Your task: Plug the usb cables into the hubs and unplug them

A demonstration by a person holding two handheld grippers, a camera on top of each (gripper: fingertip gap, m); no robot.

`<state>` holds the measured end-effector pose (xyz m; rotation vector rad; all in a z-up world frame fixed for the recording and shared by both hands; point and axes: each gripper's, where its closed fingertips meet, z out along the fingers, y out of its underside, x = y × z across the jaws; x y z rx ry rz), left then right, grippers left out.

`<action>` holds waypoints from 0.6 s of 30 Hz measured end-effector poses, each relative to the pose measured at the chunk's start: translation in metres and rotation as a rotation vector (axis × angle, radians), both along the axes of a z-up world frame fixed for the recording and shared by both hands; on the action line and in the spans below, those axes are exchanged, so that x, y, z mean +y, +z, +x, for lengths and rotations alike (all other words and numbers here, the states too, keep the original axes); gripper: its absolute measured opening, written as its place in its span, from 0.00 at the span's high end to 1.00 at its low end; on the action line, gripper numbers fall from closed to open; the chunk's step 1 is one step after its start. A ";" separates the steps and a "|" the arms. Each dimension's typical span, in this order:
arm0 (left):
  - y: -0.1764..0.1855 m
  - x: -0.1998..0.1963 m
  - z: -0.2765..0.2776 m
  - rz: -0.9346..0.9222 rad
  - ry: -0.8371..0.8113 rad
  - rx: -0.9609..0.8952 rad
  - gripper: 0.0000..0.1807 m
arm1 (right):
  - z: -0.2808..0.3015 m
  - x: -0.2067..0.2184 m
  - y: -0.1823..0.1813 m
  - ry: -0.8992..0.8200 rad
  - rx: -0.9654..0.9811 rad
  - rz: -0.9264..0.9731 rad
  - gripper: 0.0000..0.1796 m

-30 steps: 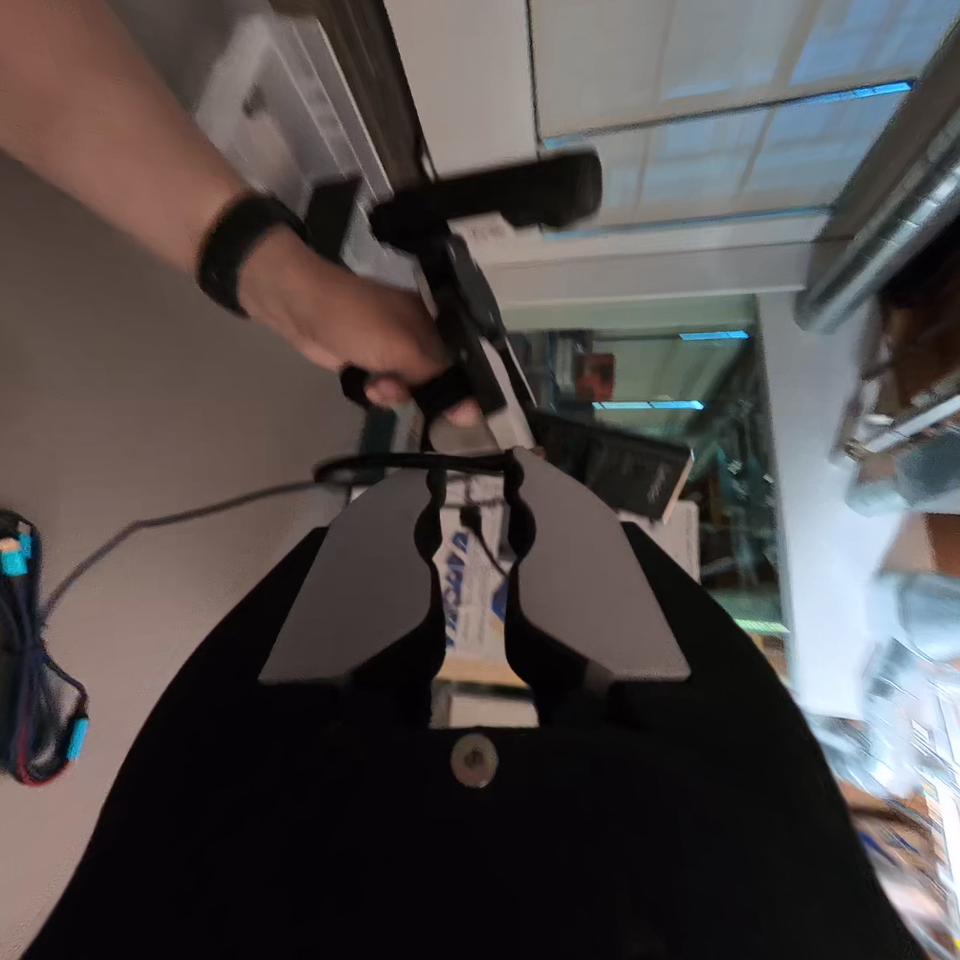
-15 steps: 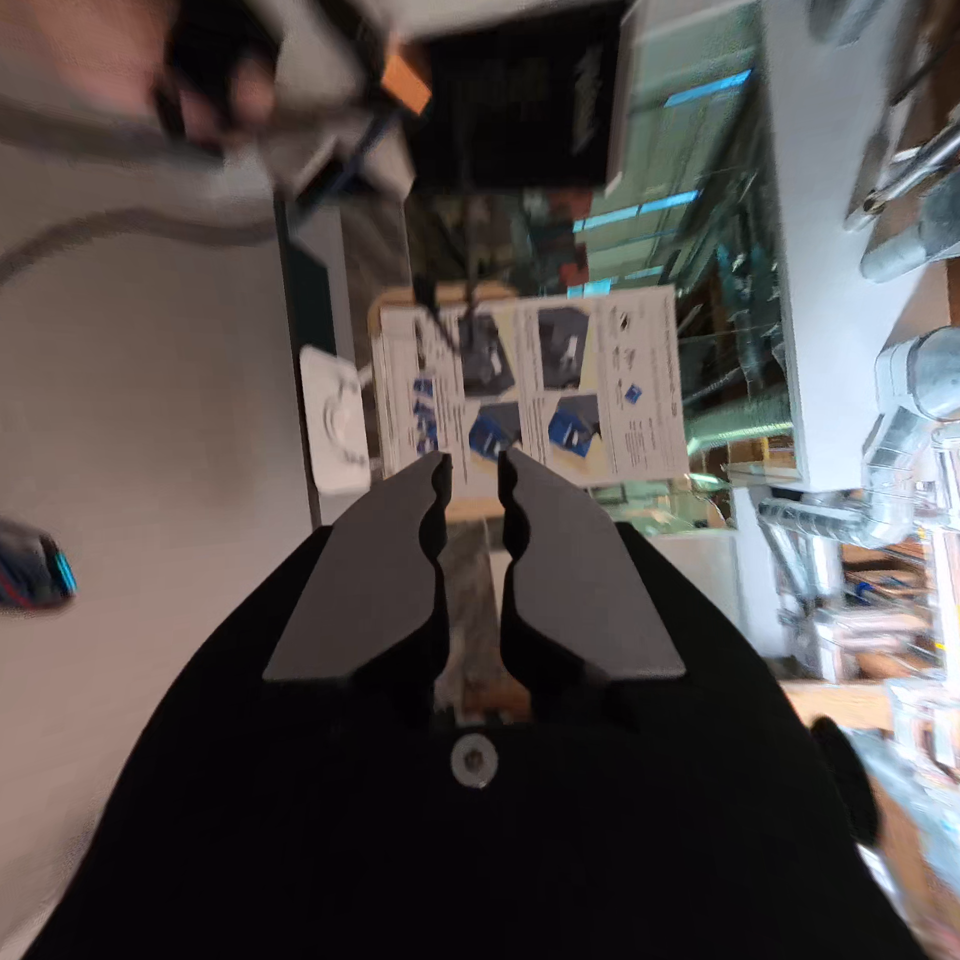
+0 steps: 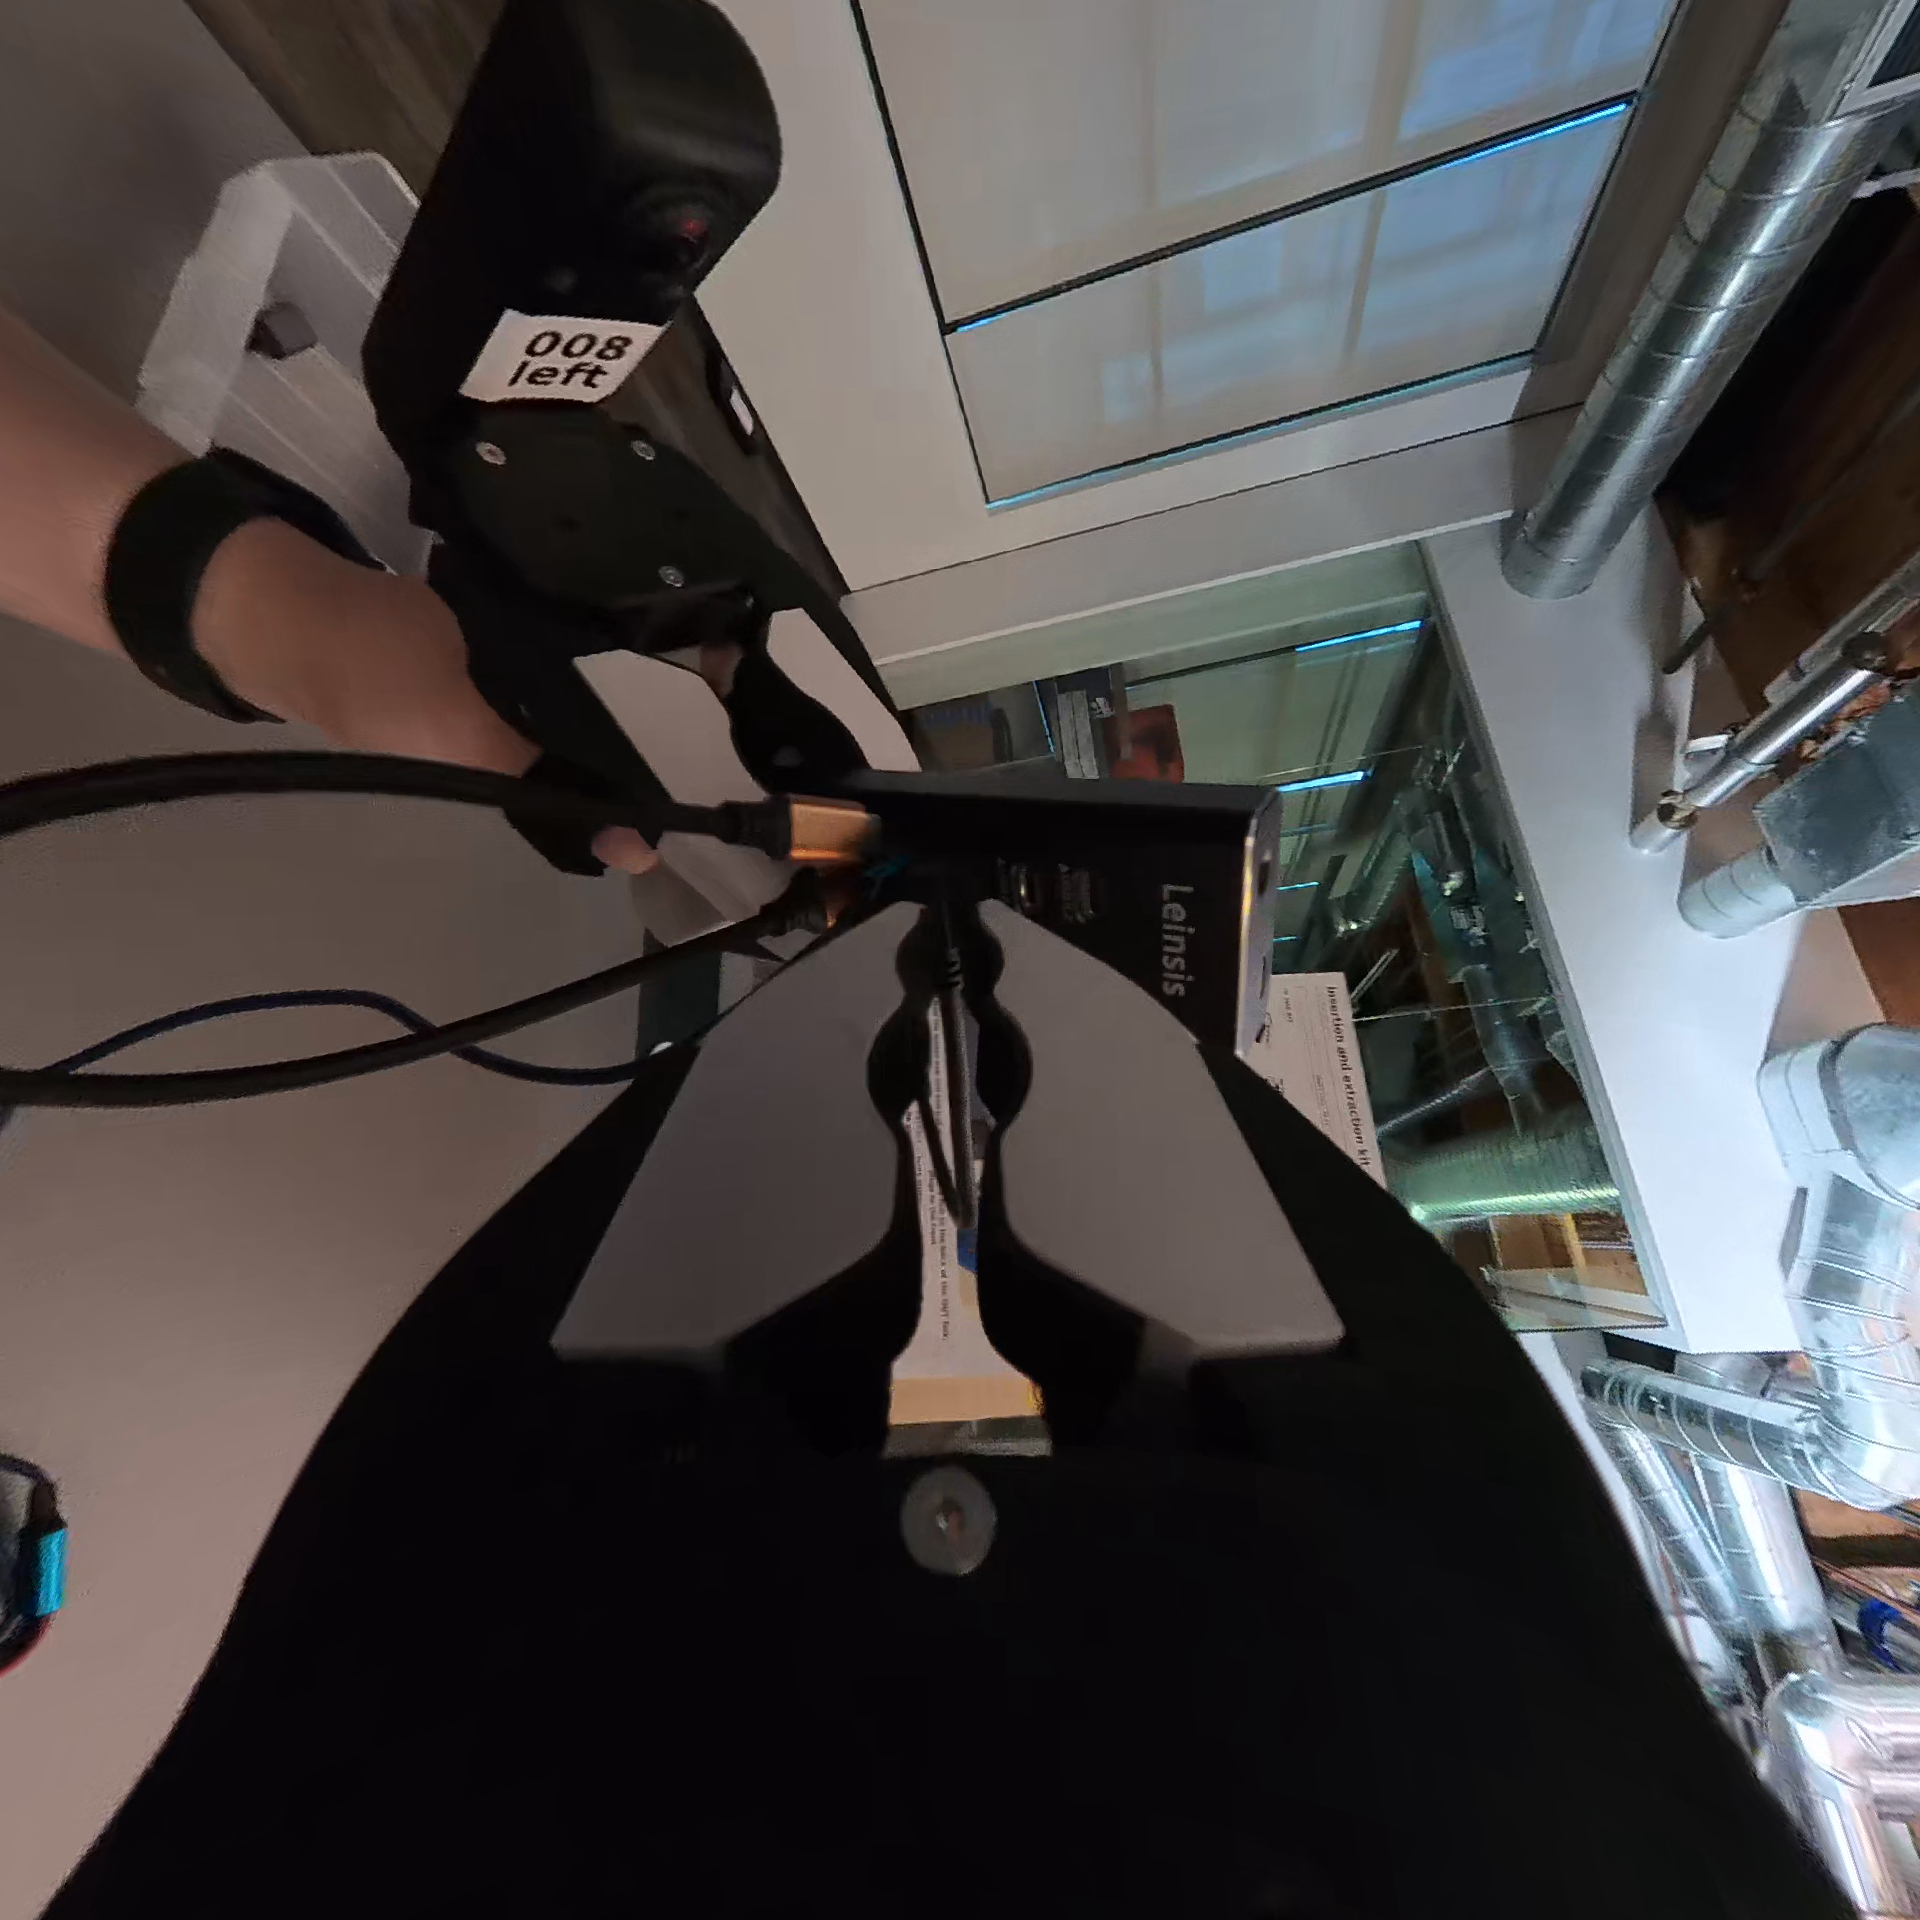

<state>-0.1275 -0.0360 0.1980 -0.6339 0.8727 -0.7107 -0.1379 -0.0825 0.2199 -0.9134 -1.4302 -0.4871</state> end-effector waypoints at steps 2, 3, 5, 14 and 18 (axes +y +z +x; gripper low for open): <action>0.000 -0.001 0.001 0.001 -0.001 0.003 0.84 | -0.002 0.003 0.000 0.002 -0.005 0.007 1.00; -0.001 -0.001 0.002 -0.006 -0.004 0.002 0.84 | -0.003 0.005 -0.002 -0.002 -0.009 -0.002 1.00; 0.000 0.000 0.002 -0.030 -0.023 0.002 0.84 | -0.004 0.006 -0.002 -0.001 -0.016 0.003 1.00; 0.000 0.001 0.001 -0.045 -0.038 0.000 0.84 | 0.000 0.004 0.000 -0.027 -0.038 0.045 1.00; 0.002 -0.012 0.002 -0.131 -0.263 0.006 0.84 | 0.011 -0.006 0.027 0.021 0.181 -0.008 0.99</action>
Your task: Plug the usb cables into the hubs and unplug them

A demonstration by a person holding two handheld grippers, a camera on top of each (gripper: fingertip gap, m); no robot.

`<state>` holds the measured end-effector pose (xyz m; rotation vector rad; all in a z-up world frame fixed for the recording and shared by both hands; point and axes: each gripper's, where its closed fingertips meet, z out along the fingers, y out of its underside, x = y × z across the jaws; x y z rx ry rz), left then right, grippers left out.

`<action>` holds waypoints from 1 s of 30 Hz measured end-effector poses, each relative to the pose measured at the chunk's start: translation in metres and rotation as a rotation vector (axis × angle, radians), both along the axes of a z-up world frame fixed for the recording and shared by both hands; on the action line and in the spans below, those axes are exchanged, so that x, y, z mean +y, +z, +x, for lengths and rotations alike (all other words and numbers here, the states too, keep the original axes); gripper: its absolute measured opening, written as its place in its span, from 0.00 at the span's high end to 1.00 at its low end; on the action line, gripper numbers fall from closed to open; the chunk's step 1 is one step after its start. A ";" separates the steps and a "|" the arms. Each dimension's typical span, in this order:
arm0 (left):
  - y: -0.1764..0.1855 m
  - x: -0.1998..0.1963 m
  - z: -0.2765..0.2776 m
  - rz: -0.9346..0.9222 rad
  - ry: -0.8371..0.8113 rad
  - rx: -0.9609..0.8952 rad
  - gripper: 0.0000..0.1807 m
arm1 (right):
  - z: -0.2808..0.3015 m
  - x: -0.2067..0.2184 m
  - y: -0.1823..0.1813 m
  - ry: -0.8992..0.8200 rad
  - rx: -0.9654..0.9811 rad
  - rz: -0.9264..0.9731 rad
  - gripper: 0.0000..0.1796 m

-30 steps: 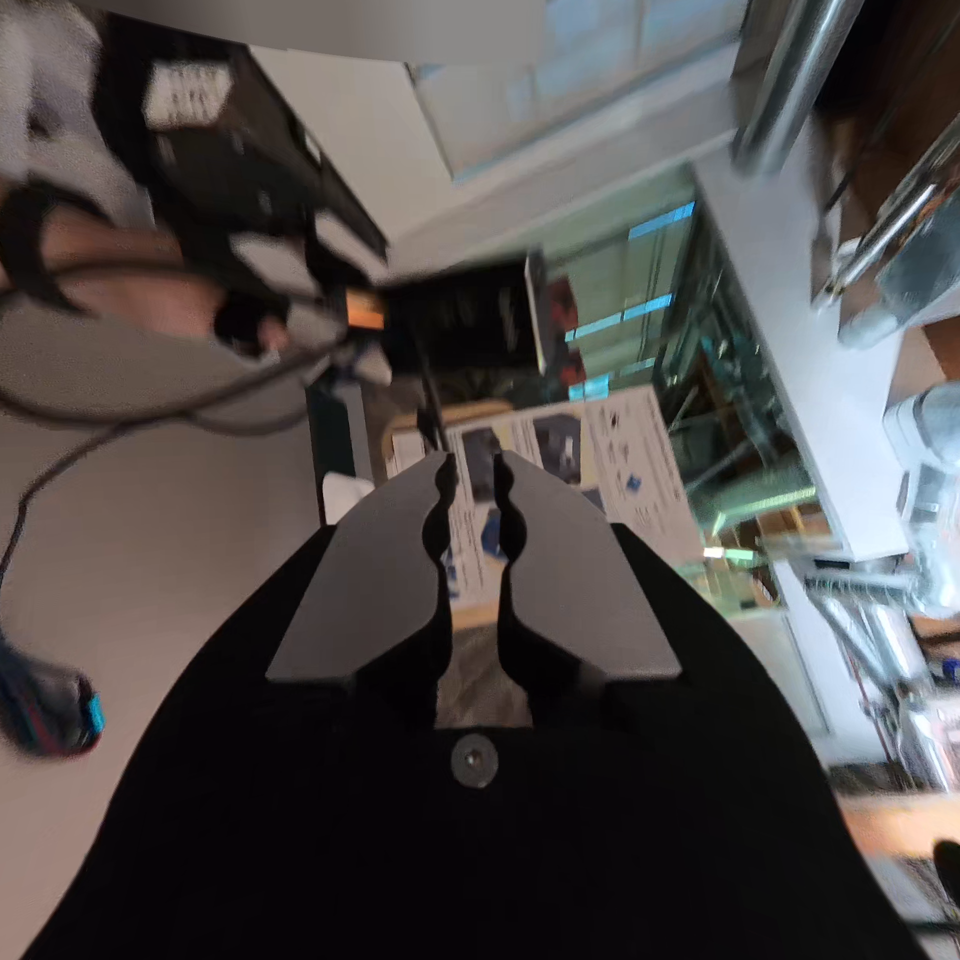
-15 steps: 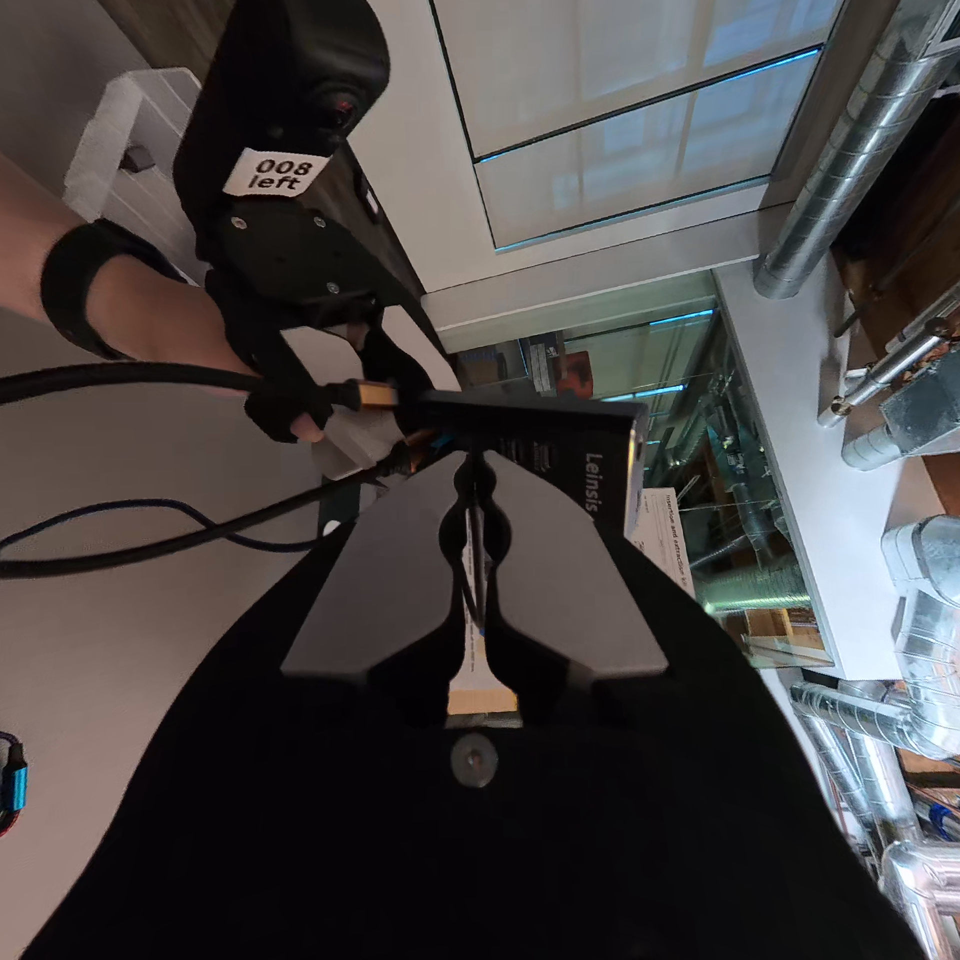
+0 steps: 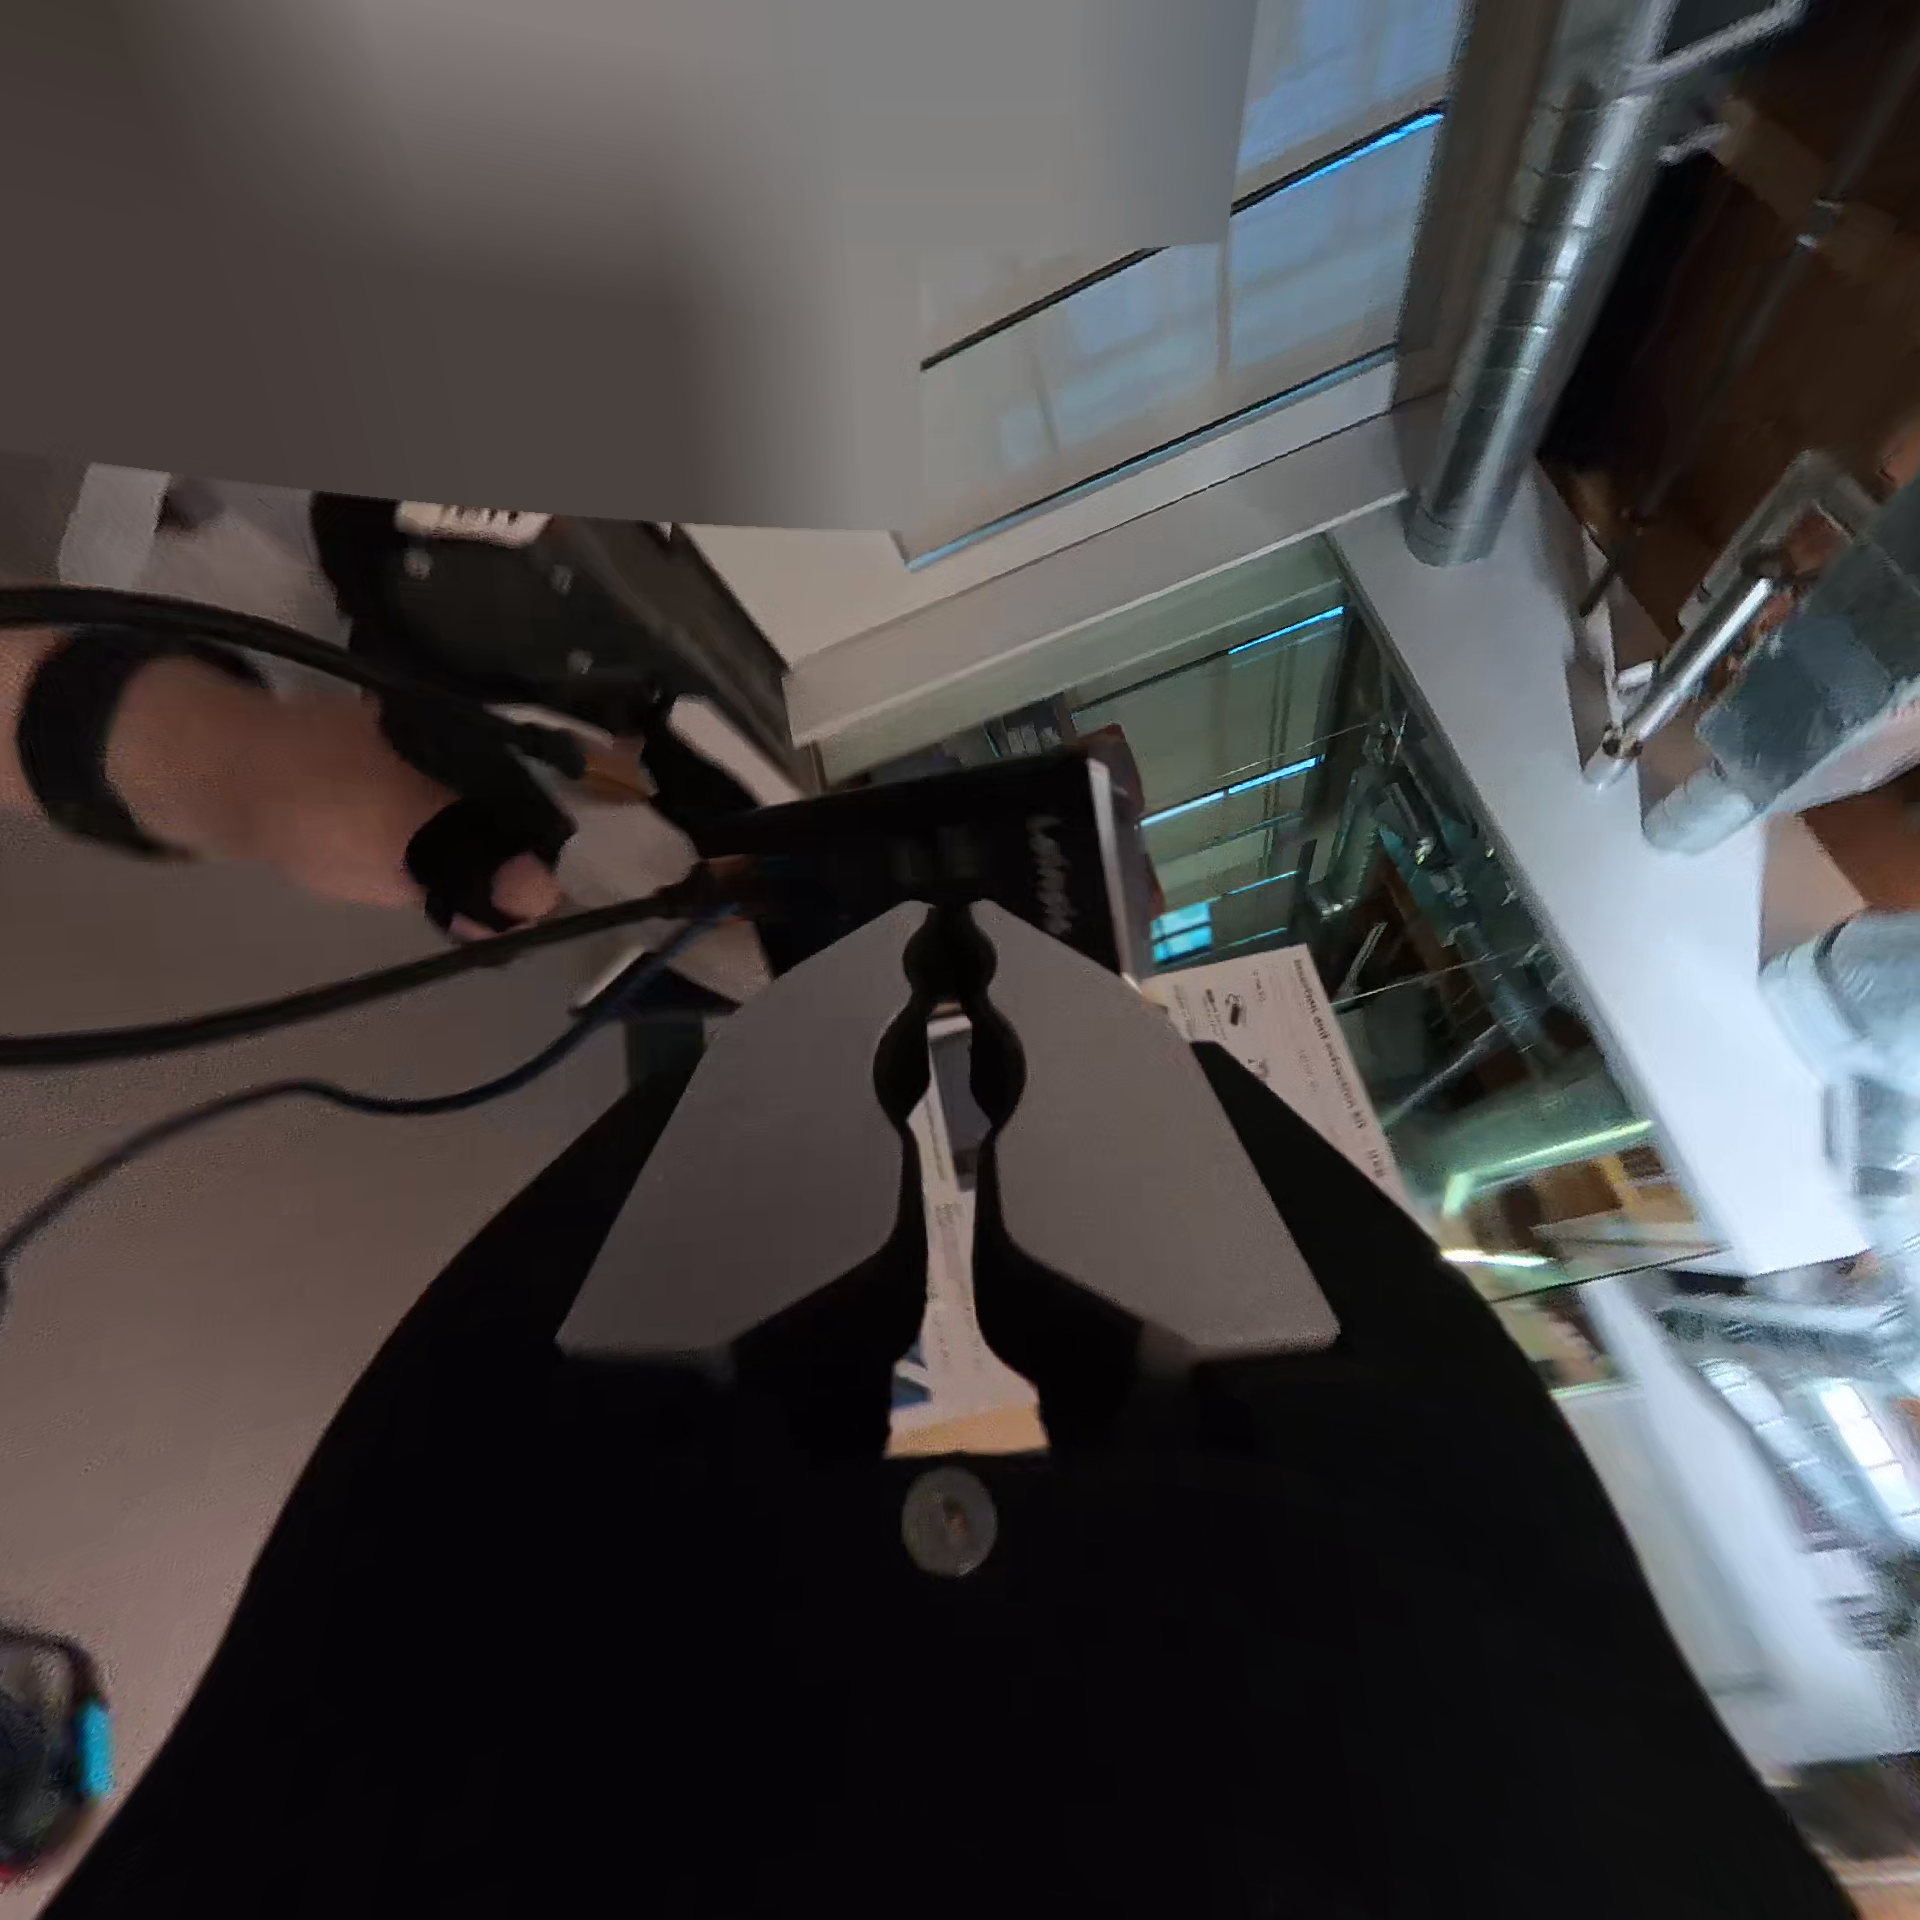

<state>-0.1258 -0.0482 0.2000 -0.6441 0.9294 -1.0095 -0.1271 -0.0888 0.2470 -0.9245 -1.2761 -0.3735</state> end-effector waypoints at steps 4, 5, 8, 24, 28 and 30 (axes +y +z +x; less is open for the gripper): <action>0.004 -0.017 0.000 -0.165 -0.337 -0.004 0.84 | 0.029 0.006 0.032 0.082 0.430 -0.284 0.80; 0.003 -0.021 0.002 -0.201 -0.409 0.014 0.84 | 0.031 0.010 0.032 0.121 0.503 -0.391 0.75; -0.006 -0.031 0.014 -0.270 -0.547 0.084 0.84 | 0.024 0.018 0.017 0.216 0.584 -0.709 0.66; -0.036 0.012 0.034 -0.451 -0.555 0.169 0.70 | 0.037 0.037 -0.029 0.168 0.691 -1.093 0.83; -0.062 0.048 0.020 -0.408 -0.409 0.319 0.73 | 0.062 0.044 -0.027 0.081 0.698 -1.059 0.83; -0.086 0.041 0.017 -0.422 -0.462 0.505 0.67 | 0.078 0.049 -0.030 0.014 0.697 -1.037 0.83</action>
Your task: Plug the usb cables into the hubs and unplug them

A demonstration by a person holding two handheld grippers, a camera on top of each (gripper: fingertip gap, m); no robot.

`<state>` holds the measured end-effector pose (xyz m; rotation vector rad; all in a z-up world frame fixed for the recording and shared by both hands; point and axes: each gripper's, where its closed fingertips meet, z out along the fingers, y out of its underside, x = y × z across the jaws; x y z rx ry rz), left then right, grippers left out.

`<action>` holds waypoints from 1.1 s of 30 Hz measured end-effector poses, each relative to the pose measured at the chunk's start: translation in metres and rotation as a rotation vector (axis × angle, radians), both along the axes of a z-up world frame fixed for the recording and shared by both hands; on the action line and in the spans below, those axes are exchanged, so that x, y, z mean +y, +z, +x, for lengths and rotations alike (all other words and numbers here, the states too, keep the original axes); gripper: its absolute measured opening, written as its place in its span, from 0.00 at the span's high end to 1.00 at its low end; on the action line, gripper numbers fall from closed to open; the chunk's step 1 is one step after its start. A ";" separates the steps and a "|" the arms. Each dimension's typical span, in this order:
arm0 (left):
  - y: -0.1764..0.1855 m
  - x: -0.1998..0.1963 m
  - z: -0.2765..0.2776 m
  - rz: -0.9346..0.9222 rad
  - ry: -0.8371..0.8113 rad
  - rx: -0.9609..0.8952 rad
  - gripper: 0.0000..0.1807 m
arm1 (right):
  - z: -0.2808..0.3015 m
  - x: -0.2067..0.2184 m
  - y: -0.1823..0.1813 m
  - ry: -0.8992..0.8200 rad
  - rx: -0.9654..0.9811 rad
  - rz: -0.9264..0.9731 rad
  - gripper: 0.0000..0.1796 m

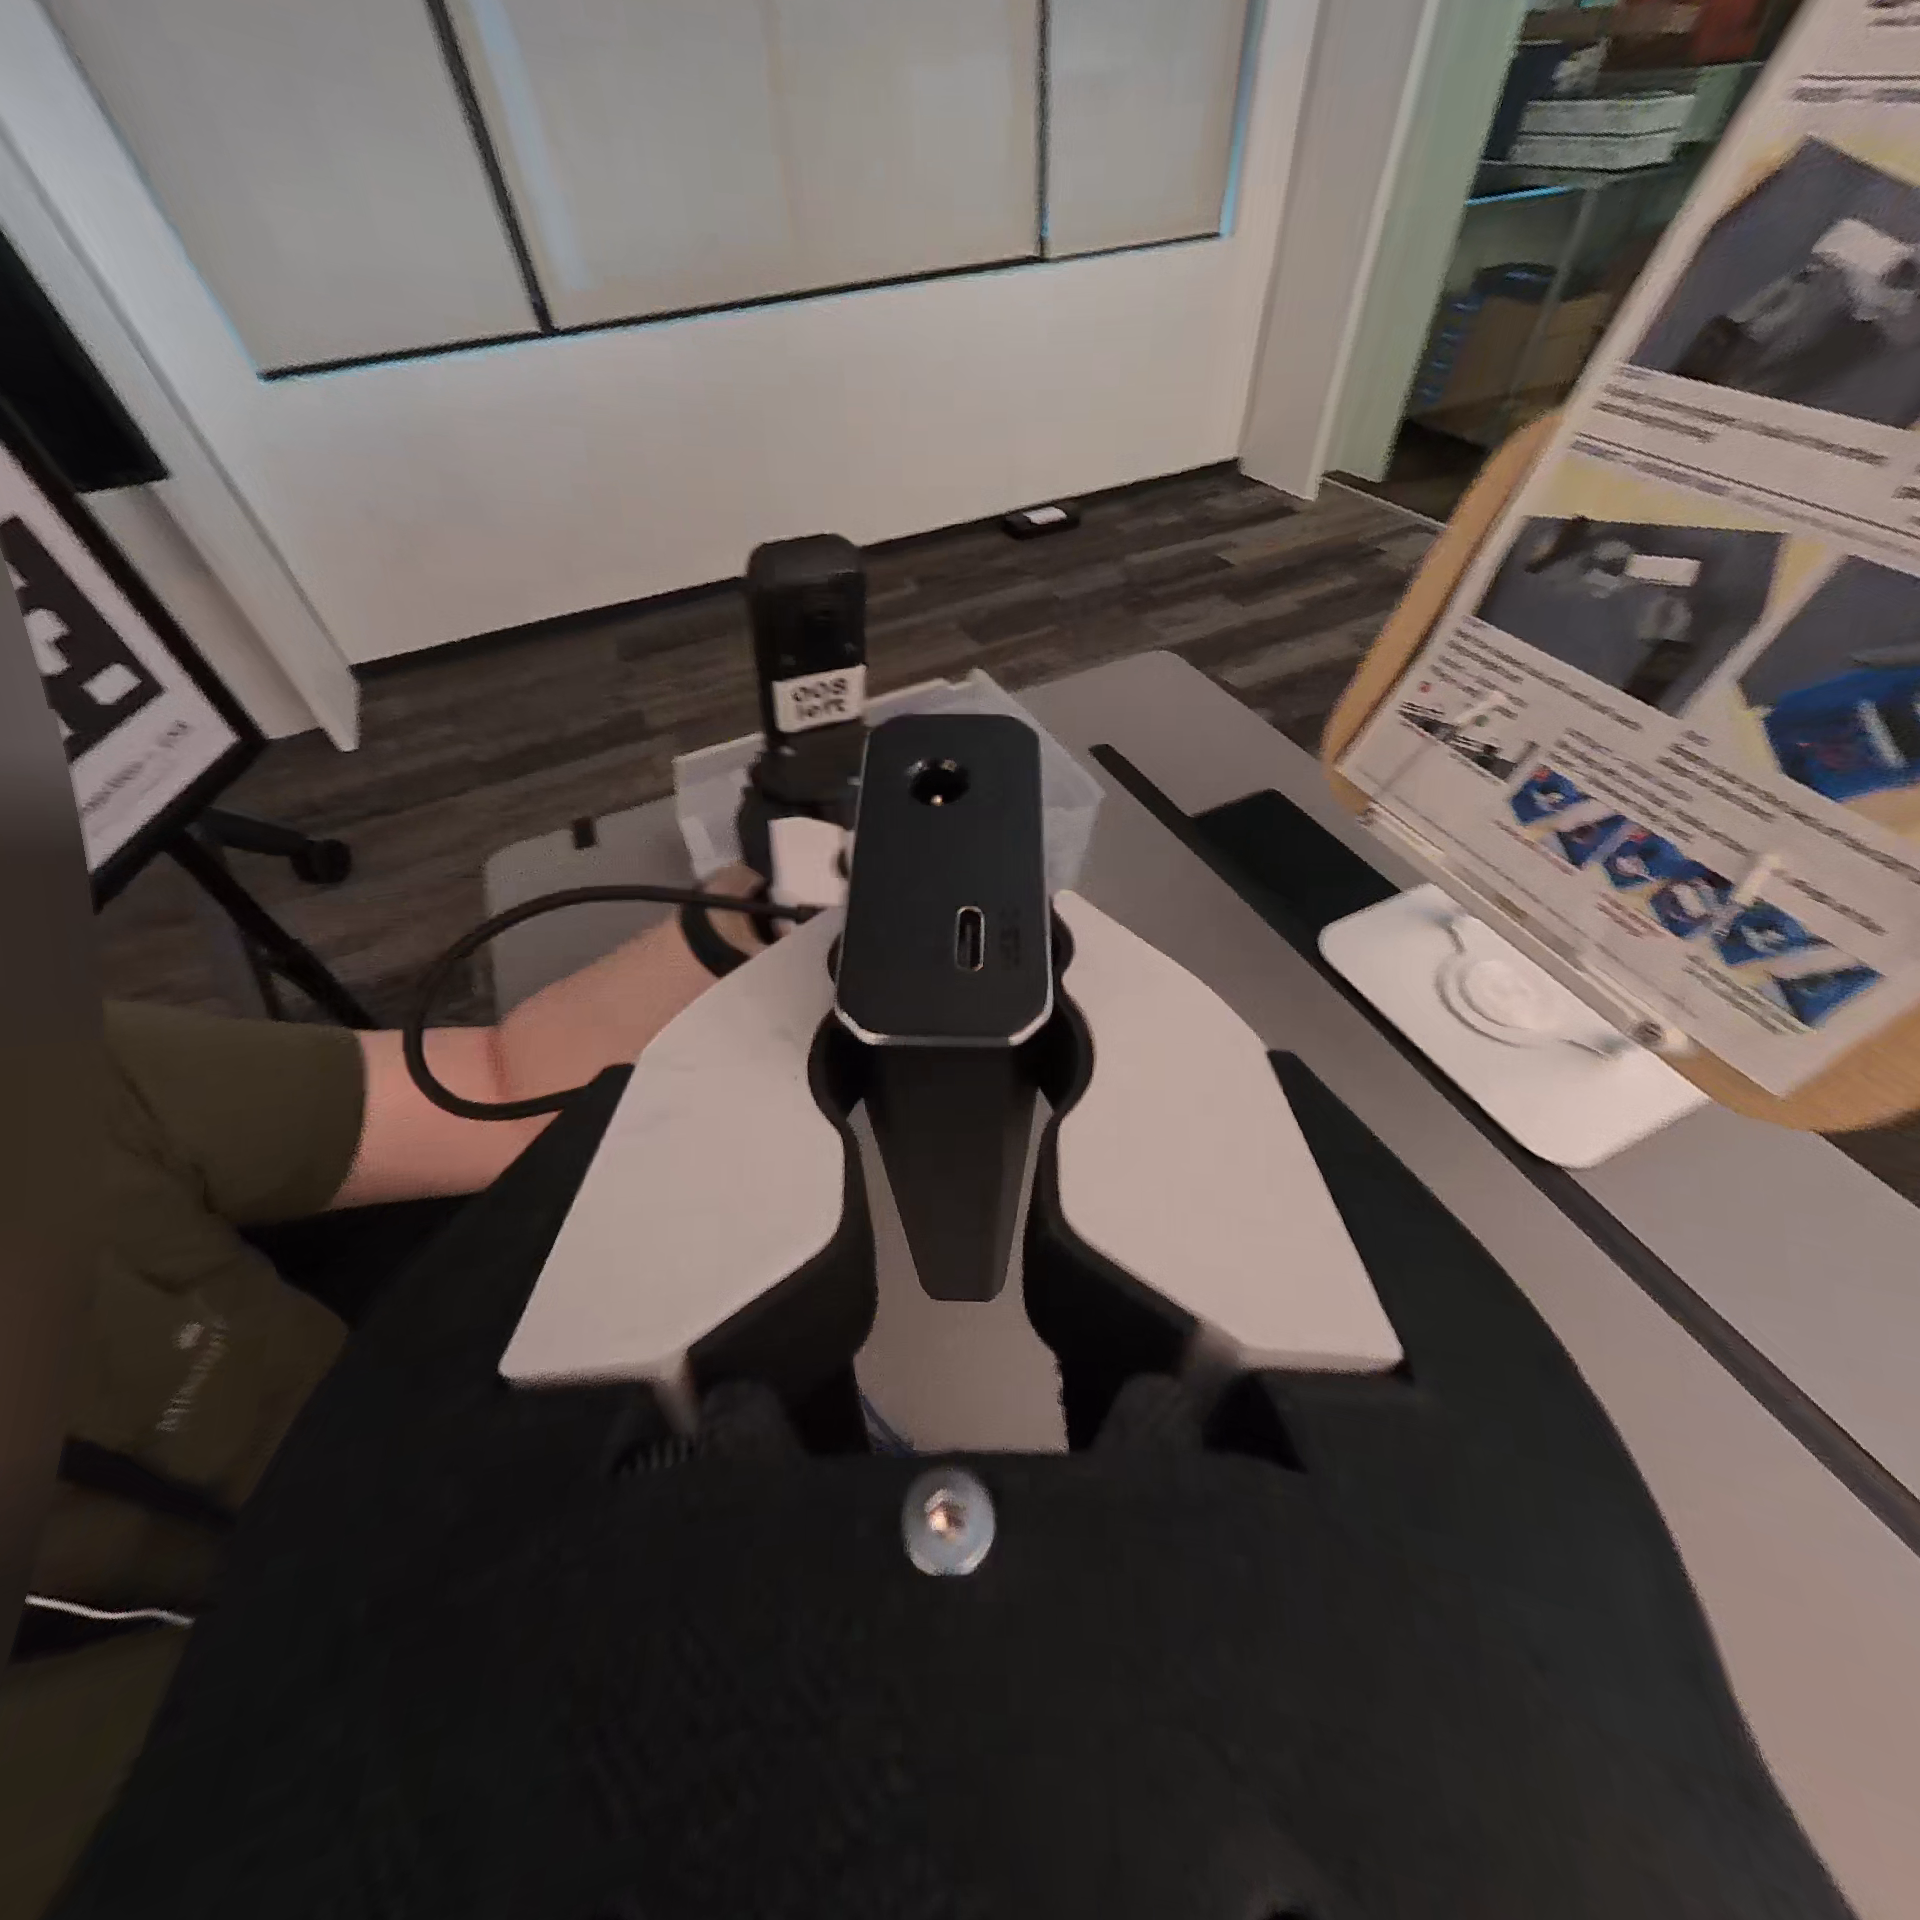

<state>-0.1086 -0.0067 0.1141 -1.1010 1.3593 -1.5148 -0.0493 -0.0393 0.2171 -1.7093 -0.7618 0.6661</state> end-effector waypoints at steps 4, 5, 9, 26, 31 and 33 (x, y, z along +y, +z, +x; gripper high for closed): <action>-0.012 -0.013 0.008 0.050 -0.051 0.053 0.64 | 0.037 0.015 -0.007 -0.134 -0.057 0.006 0.83; -0.014 -0.020 0.010 0.039 -0.085 0.063 0.64 | 0.046 0.018 -0.009 -0.166 -0.064 0.007 0.83; -0.027 -0.030 0.026 0.047 -0.110 0.131 0.63 | 0.067 0.024 -0.018 -0.233 -0.063 -0.003 0.83; -0.020 -0.057 0.060 0.064 -0.132 0.022 0.77 | -0.033 0.004 -0.060 0.152 -0.069 -0.132 0.83; -0.005 -0.045 0.050 -0.033 -0.119 -0.057 0.85 | -0.024 0.013 -0.039 0.114 -0.114 0.062 0.74; -0.003 -0.042 0.052 -0.117 -0.144 -0.087 0.86 | -0.013 0.015 -0.022 0.057 -0.108 0.160 0.74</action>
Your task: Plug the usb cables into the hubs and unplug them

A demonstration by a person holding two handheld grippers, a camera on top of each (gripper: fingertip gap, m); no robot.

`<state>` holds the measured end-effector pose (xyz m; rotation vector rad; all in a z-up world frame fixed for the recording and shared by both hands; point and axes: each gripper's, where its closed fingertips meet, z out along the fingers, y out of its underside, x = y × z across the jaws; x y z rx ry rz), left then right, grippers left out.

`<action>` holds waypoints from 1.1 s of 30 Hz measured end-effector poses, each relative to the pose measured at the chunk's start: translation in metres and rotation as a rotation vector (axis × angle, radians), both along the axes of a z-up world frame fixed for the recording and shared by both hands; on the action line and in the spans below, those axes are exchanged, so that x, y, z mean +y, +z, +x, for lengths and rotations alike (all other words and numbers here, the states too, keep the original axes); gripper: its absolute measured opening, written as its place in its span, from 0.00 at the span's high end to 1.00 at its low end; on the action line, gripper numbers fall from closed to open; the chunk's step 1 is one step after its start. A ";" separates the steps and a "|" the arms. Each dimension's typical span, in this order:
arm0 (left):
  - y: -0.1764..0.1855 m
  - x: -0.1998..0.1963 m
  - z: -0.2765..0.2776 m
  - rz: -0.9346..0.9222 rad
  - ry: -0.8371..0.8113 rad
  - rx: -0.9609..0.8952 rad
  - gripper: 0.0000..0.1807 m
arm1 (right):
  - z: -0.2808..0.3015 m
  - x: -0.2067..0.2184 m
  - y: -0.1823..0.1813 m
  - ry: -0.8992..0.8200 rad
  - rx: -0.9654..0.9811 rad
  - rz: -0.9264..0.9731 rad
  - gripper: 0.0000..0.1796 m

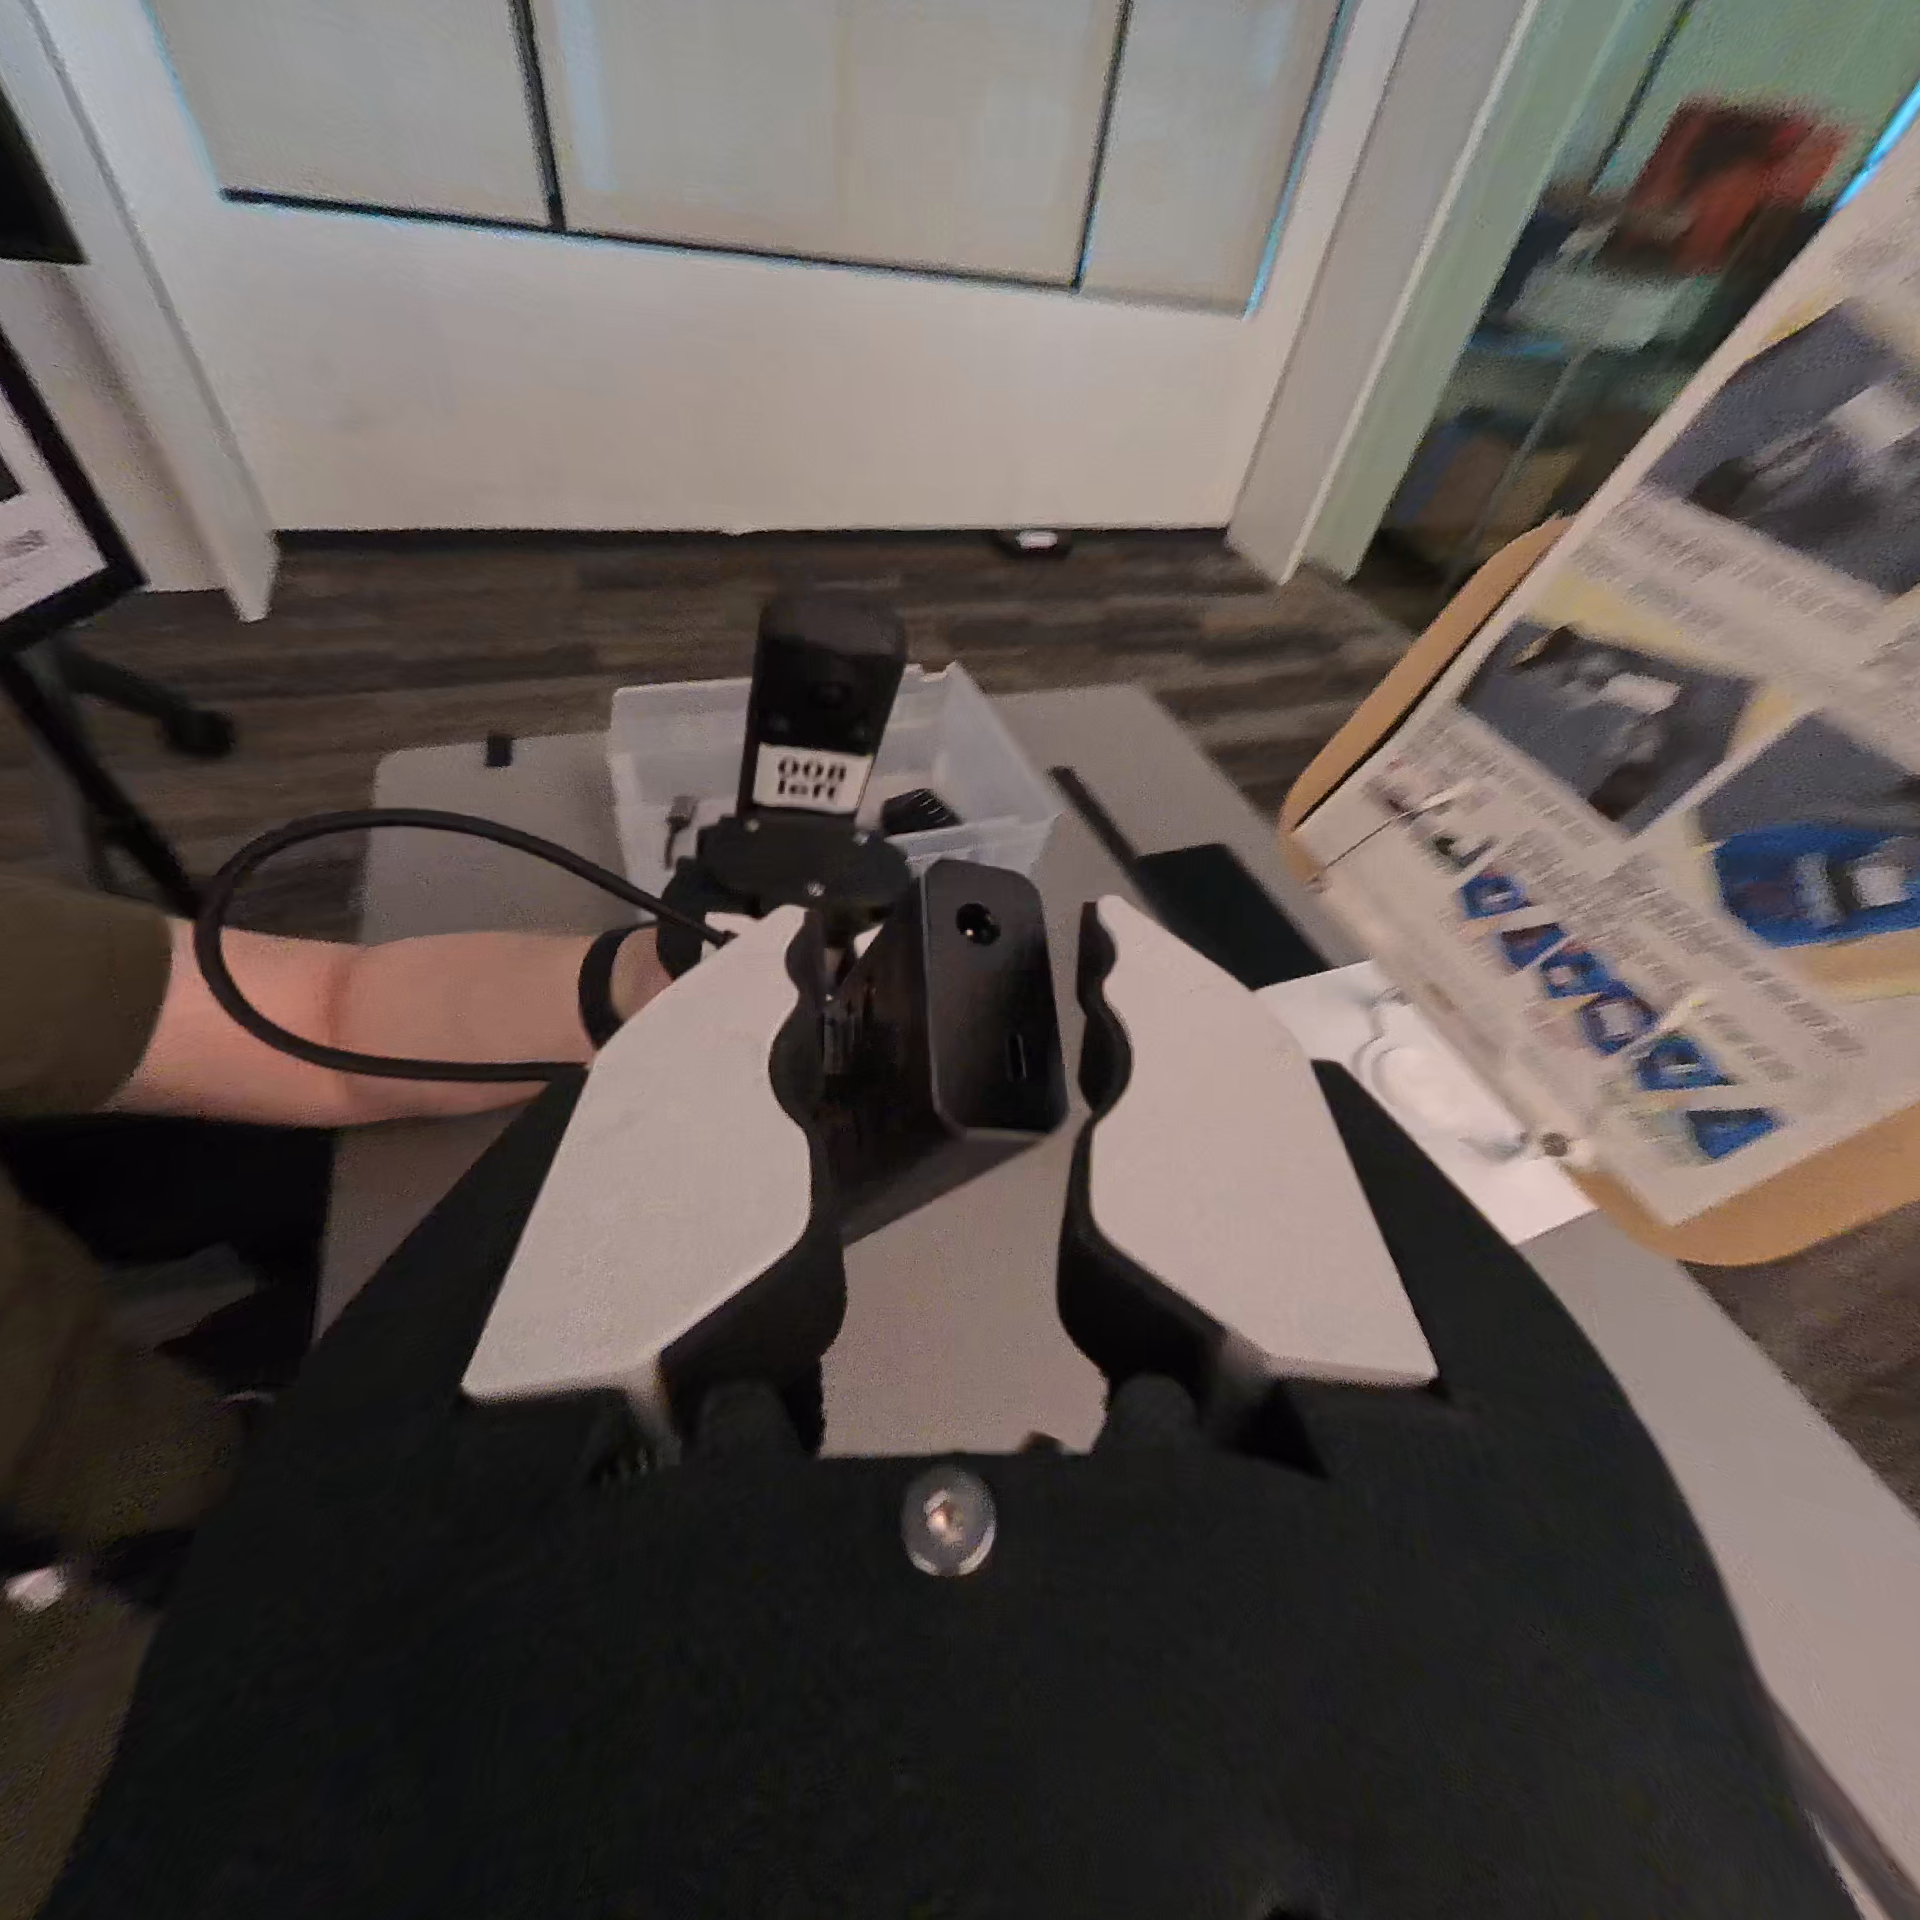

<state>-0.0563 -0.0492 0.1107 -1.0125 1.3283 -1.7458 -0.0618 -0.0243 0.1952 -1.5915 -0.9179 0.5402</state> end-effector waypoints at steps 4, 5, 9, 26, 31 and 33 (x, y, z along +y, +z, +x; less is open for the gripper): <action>-0.001 0.008 0.002 -0.114 -0.043 -0.016 0.85 | 0.023 -0.017 0.024 -0.137 -0.020 0.229 0.75; -0.003 0.012 0.002 -0.115 -0.027 -0.007 0.86 | 0.023 -0.033 0.028 -0.147 -0.033 0.331 0.77; -0.003 0.033 -0.005 -0.137 0.034 -0.004 0.86 | 0.004 -0.102 -0.040 0.011 -0.275 0.569 0.88; -0.001 0.068 -0.029 -0.119 0.169 0.002 0.86 | -0.011 -0.058 -0.344 0.338 -0.736 -0.318 0.94; 0.013 0.074 -0.032 -0.096 0.290 -0.030 0.86 | 0.020 -0.049 -0.271 0.130 -0.634 -0.105 0.95; 0.029 0.065 -0.028 -0.038 0.317 -0.057 0.85 | 0.060 -0.043 -0.224 0.009 -0.608 -0.025 0.95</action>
